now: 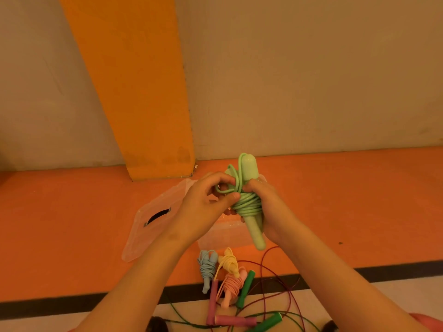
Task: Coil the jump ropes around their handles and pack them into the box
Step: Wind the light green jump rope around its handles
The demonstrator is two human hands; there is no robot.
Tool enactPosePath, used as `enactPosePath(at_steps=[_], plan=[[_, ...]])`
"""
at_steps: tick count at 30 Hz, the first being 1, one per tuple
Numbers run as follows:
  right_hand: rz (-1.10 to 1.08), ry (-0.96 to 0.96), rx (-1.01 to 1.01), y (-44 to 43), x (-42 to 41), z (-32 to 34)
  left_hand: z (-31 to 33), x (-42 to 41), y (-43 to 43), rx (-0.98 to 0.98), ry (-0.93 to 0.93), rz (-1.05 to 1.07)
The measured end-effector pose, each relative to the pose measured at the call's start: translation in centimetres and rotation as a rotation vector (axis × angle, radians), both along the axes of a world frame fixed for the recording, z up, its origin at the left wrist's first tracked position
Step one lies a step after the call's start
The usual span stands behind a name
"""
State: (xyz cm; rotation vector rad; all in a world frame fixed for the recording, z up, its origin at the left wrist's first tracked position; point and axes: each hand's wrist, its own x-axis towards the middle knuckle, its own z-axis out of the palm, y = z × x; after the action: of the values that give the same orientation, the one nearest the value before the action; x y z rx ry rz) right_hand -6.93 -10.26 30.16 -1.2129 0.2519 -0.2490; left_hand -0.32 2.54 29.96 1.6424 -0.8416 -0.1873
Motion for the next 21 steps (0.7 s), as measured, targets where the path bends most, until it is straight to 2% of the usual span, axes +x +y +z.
enactPosePath(at_steps=[5, 8, 14, 21], plan=[[-0.041, -0.032, 0.013, 0.32, 0.3, 0.26, -0.35, 0.32, -0.33, -0.001, -0.101, 0.088], [-0.032, -0.027, 0.024, 0.41, 0.21, 0.22, -0.54, 0.62, -0.3, 0.0, -0.09, 0.114], [0.106, -0.031, 0.064, 0.16, -0.38, 0.37, -0.53, 0.51, 0.17, 0.042, -0.135, 0.129], [0.221, -0.006, 0.182, -0.14, 0.48, 0.45, 0.04, 0.9, 0.41, 0.024, -0.061, 0.235]])
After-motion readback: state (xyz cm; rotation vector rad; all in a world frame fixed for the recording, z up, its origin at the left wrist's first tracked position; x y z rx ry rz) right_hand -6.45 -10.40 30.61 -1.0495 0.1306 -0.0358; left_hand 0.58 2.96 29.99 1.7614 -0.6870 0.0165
